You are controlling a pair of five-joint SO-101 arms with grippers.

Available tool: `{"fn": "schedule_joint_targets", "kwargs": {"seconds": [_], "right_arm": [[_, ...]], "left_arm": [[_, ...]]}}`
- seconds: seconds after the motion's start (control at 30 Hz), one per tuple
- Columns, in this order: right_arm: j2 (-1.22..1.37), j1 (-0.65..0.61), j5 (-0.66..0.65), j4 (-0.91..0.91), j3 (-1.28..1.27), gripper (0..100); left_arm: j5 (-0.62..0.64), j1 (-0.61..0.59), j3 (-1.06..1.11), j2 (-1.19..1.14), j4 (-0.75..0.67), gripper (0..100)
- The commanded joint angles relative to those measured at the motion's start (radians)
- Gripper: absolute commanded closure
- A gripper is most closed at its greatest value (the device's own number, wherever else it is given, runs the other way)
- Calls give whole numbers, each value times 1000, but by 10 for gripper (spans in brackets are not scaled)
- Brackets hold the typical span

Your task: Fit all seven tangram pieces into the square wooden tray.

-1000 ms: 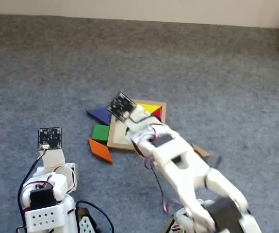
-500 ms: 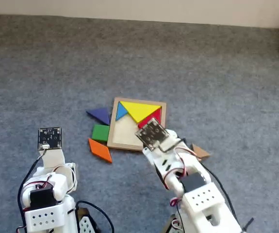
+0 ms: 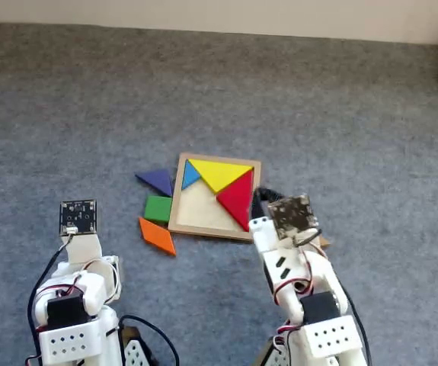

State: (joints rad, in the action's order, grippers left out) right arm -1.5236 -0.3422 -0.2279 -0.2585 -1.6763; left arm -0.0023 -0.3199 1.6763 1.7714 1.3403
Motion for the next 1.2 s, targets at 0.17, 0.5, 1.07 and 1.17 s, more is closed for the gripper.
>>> {"fn": "schedule_joint_targets", "kwargs": {"seconds": [0.17, 0.5, 1.07, 1.17], "right_arm": [[-305, 90, 5, -133, -148, 989], [-302, 104, 302, -437, -147, 992], [-300, 99, 474, -905, -147, 992], [-300, 99, 474, -928, -147, 992]], "left_arm": [[-6, -8, 19, 53, 12, 842], [-6, -8, 19, 53, 12, 842], [-11, -7, 16, 53, 8, 840], [-12, -13, -44, 56, -3, 841]]}}
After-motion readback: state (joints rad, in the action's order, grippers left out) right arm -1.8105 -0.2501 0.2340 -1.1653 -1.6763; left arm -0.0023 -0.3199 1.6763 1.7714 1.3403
